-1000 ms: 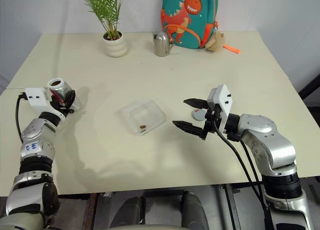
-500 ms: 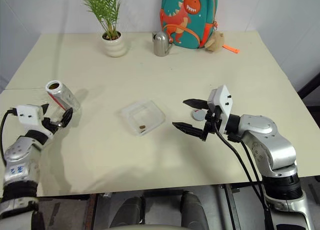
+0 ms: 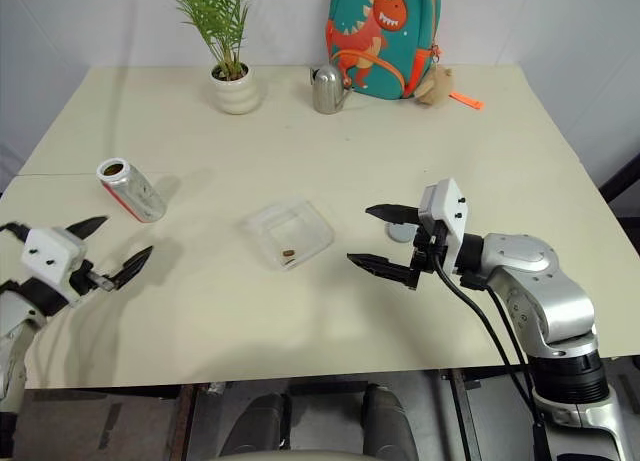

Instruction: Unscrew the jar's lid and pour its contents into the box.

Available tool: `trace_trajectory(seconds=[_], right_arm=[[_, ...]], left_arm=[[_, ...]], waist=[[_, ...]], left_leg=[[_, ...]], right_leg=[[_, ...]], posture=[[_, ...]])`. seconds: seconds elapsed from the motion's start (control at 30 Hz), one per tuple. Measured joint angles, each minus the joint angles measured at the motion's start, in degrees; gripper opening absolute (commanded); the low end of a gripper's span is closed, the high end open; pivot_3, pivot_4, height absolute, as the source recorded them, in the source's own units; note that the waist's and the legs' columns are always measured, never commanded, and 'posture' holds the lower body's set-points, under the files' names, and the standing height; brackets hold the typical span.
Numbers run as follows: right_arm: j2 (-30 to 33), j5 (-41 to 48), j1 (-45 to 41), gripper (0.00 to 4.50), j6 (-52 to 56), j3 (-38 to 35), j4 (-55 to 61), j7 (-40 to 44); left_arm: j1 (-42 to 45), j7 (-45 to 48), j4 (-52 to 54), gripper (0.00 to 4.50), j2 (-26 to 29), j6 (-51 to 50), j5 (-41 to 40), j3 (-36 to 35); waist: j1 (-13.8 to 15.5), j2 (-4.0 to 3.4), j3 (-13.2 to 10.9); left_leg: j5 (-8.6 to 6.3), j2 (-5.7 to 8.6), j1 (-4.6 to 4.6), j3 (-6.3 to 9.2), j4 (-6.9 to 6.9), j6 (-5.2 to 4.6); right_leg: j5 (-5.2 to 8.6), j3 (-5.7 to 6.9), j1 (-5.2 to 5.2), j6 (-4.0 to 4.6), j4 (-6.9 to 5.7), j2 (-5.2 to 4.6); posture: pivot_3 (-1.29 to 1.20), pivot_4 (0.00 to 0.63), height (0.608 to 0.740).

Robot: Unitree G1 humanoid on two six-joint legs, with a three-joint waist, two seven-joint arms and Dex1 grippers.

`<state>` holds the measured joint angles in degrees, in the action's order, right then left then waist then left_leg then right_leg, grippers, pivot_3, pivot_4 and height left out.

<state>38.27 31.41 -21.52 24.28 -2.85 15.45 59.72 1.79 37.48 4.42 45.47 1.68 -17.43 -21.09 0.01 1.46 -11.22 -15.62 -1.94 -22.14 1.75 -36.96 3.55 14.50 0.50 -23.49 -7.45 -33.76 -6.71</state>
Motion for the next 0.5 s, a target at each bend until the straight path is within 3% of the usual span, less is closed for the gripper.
trace_trajectory(seconds=[0.23,0.5], right_arm=[[4.0,-0.8,1.0,4.50,-3.4,-2.9,-4.3,3.0],[4.8,-0.6,6.4,4.50,-2.9,-6.8,-3.3,1.4]], left_arm=[[4.8,10.0,2.9,4.46,-0.2,-2.0,-3.9,6.5],[9.0,15.2,1.0,4.46,-1.9,-2.2,-5.3,9.2]], waist=[[-0.3,-0.02,0.0],[-0.1,-0.02,0.0]], left_leg=[[-0.08,-0.08,0.04,-0.12,0.02,-0.14],[-0.09,-0.14,0.02,-0.13,-0.02,-0.17]], right_leg=[[-0.16,-0.02,-0.08,-0.31,-0.05,0.06],[-0.15,-0.02,-0.07,-0.30,-0.01,0.10]], posture=[[0.00,0.150,0.740],[0.00,0.150,0.740]])
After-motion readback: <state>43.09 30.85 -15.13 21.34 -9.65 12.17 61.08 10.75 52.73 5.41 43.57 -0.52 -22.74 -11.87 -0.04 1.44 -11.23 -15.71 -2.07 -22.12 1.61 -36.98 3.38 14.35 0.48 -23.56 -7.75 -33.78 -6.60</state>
